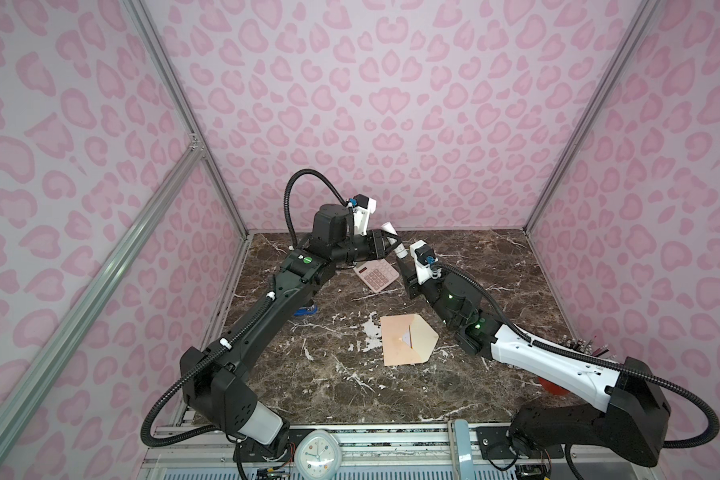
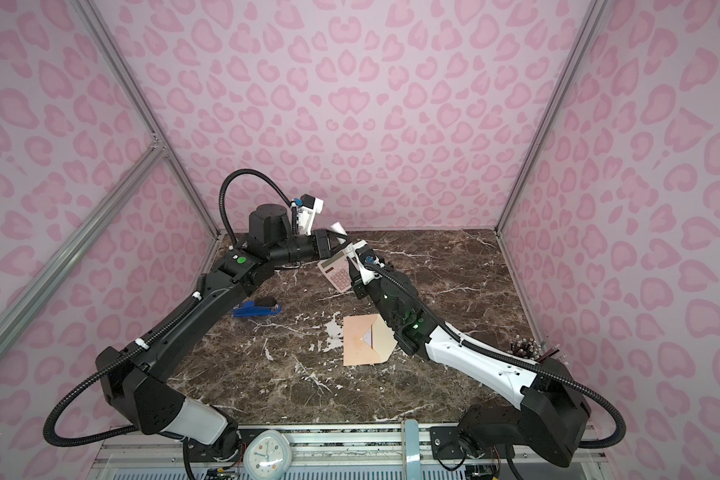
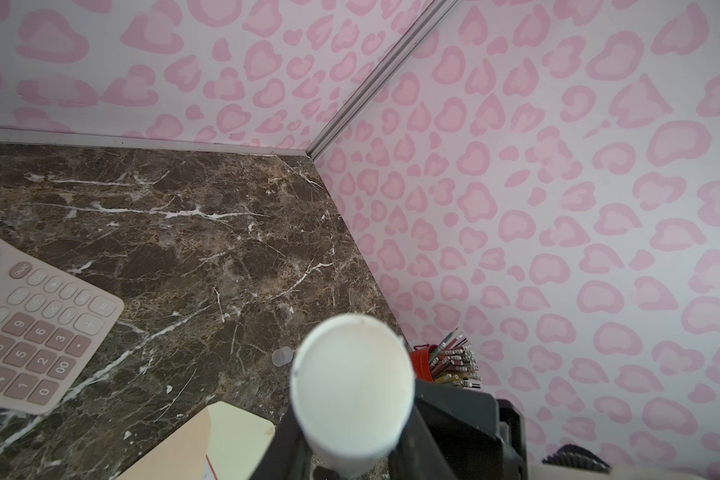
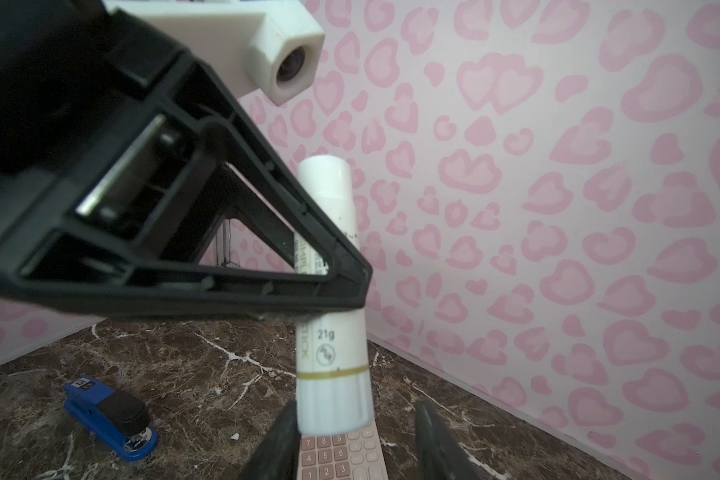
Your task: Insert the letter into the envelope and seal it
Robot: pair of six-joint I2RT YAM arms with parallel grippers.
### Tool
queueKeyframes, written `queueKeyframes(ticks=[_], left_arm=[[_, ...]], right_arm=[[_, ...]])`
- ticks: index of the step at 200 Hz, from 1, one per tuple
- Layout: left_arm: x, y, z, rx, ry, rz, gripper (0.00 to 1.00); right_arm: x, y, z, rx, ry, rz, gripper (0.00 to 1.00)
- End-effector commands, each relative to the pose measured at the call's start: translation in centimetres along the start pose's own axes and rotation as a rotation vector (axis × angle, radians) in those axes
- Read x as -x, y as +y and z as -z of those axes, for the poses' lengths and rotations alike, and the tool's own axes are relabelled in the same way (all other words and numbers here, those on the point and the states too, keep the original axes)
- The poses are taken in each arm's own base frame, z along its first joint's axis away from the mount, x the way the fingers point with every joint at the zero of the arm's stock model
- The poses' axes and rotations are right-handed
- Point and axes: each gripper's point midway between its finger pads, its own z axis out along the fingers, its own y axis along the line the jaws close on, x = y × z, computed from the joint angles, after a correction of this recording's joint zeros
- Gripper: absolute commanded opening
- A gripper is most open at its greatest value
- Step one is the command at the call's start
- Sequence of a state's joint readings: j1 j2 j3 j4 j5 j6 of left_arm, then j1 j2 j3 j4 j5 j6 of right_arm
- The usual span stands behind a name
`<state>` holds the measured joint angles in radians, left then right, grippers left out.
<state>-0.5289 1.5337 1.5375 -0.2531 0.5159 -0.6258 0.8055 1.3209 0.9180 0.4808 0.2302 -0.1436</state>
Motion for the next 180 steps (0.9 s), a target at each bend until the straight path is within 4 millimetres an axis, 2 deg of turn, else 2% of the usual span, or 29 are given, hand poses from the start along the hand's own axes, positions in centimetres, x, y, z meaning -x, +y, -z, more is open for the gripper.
queueKeyframes(ticks=[1, 36, 71, 89, 130, 180], left_arm=[[0.0, -0.5, 0.3, -0.015, 0.000, -0.024, 0.04], [-0.1, -0.6, 0.1, -0.019, 0.003, -0.022, 0.04], [-0.3, -0.6, 0.1, -0.018, 0.008, -0.022, 0.04], [-0.4, -0.6, 0.1, -0.016, 0.011, -0.024, 0.04], [-0.2, -0.6, 0.0, -0.009, 0.013, -0.035, 0.04], [-0.2, -0.5, -0.1, -0.007, 0.020, -0.038, 0.04]], right_arm=[[0.5, 0.3, -0.1, 0.014, -0.018, 0.009, 0.45], [0.9, 1.3, -0.6, 0.050, -0.023, 0.037, 0.37], [0.4, 1.6, -0.9, 0.049, -0.001, 0.057, 0.30], [0.3, 1.6, -1.0, 0.051, 0.006, 0.063, 0.30], [-0.3, 2.0, -0.8, 0.066, 0.036, 0.097, 0.41], [-0.4, 1.5, -0.4, 0.047, 0.043, 0.113, 0.36]])
